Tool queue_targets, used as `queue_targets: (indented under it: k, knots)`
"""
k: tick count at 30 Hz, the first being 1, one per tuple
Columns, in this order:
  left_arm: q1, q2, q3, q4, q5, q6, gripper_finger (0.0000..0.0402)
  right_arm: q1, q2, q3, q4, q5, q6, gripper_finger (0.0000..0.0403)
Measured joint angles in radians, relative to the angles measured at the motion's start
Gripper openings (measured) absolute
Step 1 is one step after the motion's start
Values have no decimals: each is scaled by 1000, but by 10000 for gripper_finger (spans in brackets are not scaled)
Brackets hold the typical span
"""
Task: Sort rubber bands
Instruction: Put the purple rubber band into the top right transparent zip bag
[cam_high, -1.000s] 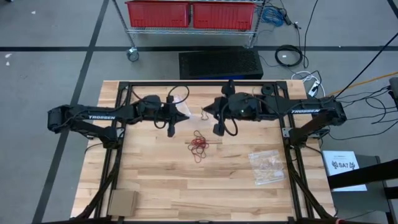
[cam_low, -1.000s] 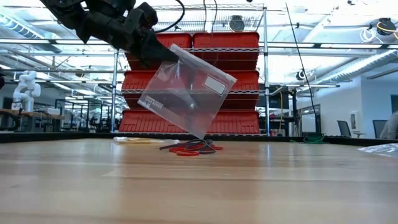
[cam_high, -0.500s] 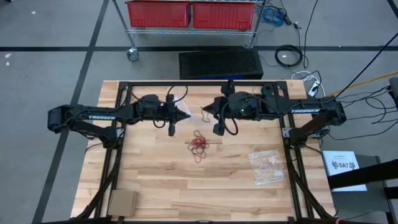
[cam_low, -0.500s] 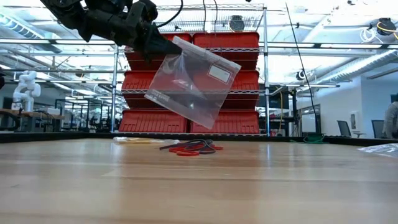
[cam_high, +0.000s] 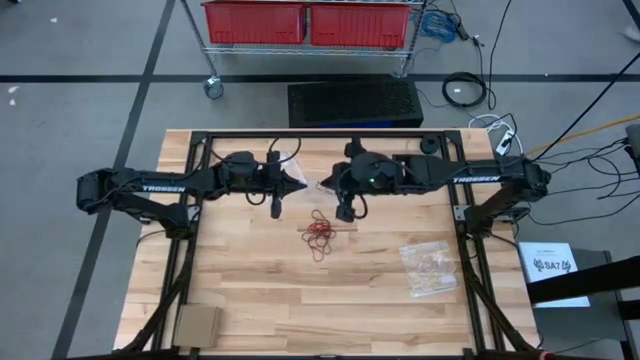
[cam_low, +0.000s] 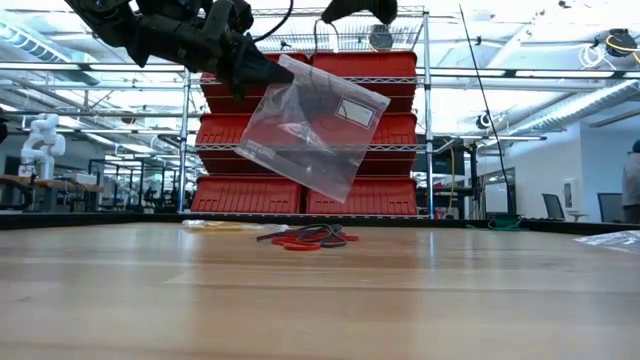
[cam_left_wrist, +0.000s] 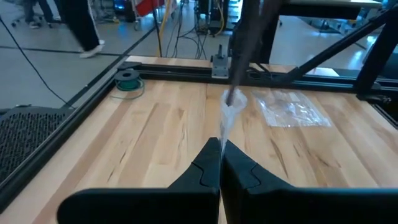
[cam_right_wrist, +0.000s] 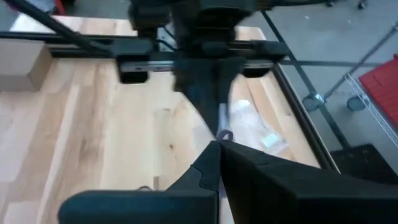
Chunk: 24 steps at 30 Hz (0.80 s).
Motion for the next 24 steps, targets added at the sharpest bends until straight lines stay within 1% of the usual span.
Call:
queue_targets:
  k: [3,12,17,24]
  knots:
    - [0,0,0,0,16,0,0,-15,4,0,-30,-12,19,0]
    - [0,0,0,0,18,0,0,-25,77,0,-67,-73,28,0]
    - [0,0,0,0,18,1,0,-31,103,0,-82,-75,36,0]
    - [0,0,0,0,37,1,0,-76,122,0,-89,-60,49,1]
